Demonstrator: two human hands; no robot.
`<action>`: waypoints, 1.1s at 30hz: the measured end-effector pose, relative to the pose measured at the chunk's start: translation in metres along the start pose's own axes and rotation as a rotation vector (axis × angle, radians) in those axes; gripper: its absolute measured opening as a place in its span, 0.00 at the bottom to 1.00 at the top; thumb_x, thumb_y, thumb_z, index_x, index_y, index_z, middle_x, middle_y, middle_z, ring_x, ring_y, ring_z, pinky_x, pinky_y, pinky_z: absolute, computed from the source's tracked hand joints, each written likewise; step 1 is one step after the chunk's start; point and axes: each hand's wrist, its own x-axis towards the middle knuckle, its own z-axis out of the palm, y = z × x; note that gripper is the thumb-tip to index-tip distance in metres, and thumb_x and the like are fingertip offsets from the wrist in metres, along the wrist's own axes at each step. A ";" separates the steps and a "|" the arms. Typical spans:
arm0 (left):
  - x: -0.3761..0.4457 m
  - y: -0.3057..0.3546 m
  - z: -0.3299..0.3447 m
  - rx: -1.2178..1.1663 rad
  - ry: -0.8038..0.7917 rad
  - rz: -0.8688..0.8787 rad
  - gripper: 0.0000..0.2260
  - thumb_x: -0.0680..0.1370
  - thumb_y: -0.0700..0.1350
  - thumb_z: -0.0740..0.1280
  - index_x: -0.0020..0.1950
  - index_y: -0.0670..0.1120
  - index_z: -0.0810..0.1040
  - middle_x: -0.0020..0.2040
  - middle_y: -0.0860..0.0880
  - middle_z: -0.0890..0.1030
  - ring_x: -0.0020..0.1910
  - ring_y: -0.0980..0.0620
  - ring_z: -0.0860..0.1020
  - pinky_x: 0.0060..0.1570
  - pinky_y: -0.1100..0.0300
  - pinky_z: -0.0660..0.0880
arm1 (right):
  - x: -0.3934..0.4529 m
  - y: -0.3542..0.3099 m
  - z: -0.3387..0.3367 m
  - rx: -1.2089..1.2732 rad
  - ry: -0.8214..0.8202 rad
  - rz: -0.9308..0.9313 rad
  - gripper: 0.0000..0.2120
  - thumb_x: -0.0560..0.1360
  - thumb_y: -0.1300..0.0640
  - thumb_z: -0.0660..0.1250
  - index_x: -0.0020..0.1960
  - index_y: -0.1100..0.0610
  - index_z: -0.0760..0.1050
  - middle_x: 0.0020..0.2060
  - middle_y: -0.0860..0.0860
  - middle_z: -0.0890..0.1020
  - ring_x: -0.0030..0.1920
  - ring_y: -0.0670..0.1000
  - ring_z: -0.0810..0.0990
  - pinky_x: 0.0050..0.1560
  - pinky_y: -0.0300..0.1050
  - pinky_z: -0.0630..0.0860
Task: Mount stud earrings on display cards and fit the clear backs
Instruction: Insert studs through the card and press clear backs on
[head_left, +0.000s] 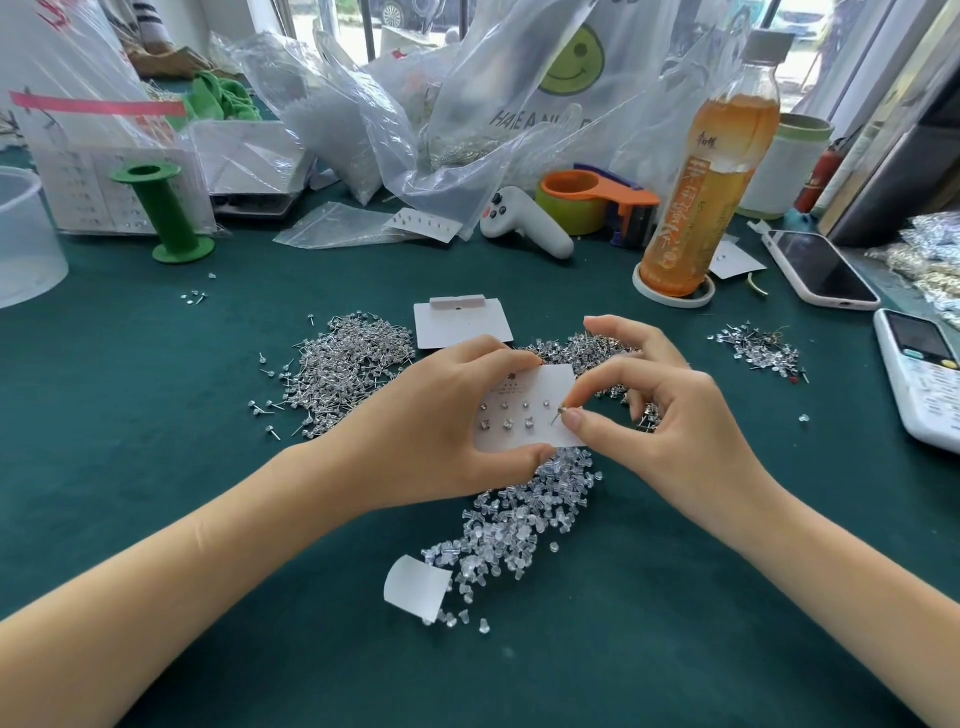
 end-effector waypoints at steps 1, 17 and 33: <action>0.000 0.000 0.000 0.002 -0.001 0.000 0.31 0.69 0.61 0.68 0.68 0.48 0.71 0.55 0.57 0.73 0.48 0.61 0.72 0.49 0.72 0.68 | 0.000 0.000 0.000 -0.007 0.001 -0.007 0.09 0.68 0.58 0.75 0.37 0.43 0.80 0.64 0.42 0.72 0.53 0.36 0.73 0.44 0.27 0.64; 0.001 -0.004 0.001 0.000 0.015 -0.001 0.31 0.70 0.60 0.70 0.69 0.48 0.70 0.56 0.57 0.72 0.49 0.62 0.71 0.50 0.71 0.67 | -0.001 0.003 0.000 -0.117 0.056 -0.089 0.04 0.70 0.54 0.74 0.43 0.46 0.81 0.63 0.45 0.73 0.55 0.43 0.74 0.50 0.30 0.64; 0.008 -0.030 -0.005 0.037 0.005 -0.160 0.29 0.70 0.60 0.69 0.67 0.48 0.72 0.57 0.55 0.74 0.54 0.55 0.74 0.57 0.59 0.70 | 0.032 0.032 -0.001 -0.544 0.035 -0.064 0.04 0.69 0.54 0.76 0.42 0.52 0.83 0.65 0.54 0.74 0.68 0.55 0.65 0.67 0.47 0.57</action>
